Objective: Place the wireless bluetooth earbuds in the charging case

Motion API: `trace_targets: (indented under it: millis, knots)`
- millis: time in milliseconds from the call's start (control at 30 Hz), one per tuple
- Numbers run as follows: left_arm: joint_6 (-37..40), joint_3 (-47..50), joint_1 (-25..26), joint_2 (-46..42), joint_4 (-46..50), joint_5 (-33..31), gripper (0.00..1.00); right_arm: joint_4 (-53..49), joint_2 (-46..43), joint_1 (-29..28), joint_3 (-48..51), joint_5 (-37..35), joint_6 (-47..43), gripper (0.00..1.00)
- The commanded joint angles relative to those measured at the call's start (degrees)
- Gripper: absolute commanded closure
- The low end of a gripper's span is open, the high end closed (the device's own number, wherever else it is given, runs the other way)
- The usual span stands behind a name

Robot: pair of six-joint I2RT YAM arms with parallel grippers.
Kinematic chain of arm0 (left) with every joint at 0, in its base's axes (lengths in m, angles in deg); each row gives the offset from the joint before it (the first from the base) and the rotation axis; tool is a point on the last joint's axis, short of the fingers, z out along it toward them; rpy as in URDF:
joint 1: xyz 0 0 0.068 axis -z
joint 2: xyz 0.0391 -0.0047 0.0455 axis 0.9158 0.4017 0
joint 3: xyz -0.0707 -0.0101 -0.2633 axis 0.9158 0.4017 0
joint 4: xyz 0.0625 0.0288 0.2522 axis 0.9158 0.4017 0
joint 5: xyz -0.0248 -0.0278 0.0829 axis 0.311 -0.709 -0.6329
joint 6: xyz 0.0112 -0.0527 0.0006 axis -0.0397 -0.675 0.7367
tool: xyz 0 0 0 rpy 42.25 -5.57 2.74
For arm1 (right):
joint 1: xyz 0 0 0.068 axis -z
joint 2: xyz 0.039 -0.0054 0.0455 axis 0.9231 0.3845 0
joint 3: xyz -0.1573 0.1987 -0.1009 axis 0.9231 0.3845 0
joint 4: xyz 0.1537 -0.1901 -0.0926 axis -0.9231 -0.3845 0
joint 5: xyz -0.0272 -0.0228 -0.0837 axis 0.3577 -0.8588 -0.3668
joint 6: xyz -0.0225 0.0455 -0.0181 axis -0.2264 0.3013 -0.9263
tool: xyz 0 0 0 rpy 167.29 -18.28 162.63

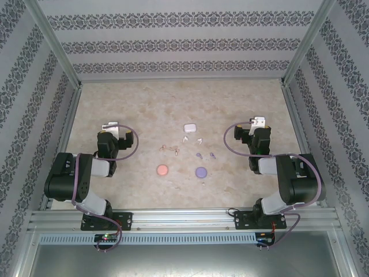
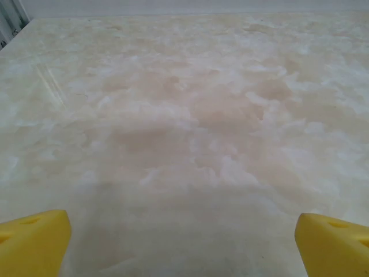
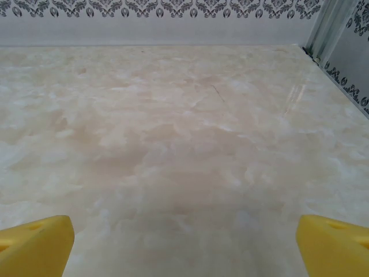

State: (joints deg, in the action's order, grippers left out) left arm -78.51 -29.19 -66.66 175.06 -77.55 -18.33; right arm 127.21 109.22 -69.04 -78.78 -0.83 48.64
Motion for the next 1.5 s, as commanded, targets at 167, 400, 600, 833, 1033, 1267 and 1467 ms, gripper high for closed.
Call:
trace_targets:
  millis: [167, 400, 600, 833, 1033, 1267, 1467]
  knots:
    - [0.8, -4.0, 0.0, 0.2, 4.5, 2.5, 0.01, 0.9, -0.3, -0.2, -0.6, -0.6, 0.5, 0.02]
    - [0.7, -4.1, -0.1, 0.2, 4.7, 2.9, 0.01, 0.9, -0.3, -0.2, -0.7, -0.5, 0.5, 0.02]
    - [0.6, -4.5, -0.3, 0.3, 5.4, 3.2, 0.01, 0.5, -0.3, 0.3, -0.9, 0.5, 0.8, 0.02]
    - [0.6, -4.3, -0.4, 0.2, 5.0, 3.6, 0.01, 1.2, -0.9, 0.3, -0.5, -0.4, 1.1, 0.02]
    - [-0.4, -9.5, -0.4, -4.2, 17.7, 0.6, 0.03, -17.0, -13.0, -0.2, -5.0, -8.0, 3.6, 0.02]
    - [-3.4, -15.0, -0.2, -14.5, 32.2, -1.4, 0.03, -33.8, -26.3, 1.8, -9.4, -0.4, 22.5, 0.02]
    - [-15.2, -23.0, 0.8, -21.8, 46.8, 3.2, 0.02, -41.1, -28.9, 1.1, -12.9, 20.3, 29.7, 0.07]
